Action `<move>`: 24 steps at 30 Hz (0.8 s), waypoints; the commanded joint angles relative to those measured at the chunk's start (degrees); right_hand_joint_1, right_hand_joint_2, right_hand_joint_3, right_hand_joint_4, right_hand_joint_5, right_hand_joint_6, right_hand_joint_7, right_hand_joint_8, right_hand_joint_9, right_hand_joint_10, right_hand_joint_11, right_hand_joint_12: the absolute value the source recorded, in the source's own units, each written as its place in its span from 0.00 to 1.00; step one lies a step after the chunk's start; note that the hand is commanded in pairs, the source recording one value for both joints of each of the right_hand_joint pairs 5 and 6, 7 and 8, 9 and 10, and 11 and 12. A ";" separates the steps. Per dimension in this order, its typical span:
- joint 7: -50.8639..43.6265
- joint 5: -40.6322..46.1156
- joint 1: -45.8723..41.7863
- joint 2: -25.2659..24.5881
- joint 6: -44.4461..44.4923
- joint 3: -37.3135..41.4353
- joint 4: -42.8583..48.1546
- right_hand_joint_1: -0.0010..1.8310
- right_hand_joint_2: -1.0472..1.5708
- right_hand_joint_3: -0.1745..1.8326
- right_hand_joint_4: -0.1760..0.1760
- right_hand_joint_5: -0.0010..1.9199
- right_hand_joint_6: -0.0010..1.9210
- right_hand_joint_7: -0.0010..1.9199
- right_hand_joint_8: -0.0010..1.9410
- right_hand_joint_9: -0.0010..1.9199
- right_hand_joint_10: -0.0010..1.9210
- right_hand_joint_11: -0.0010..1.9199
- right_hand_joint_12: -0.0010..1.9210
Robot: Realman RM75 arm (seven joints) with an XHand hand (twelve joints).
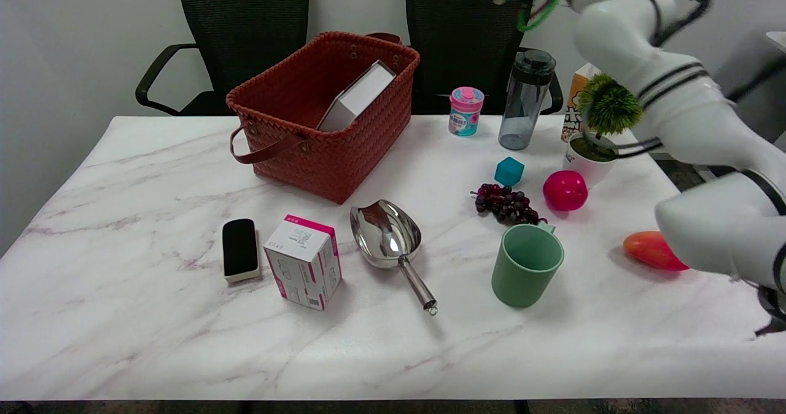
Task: Place the flexible tripod into the brown storage basket.
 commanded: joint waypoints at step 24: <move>-23.74 30.28 14.49 -33.20 -5.26 -18.16 -27.77 0.66 0.92 0.36 0.50 0.65 0.65 0.83 0.82 0.77 0.77 0.60 0.60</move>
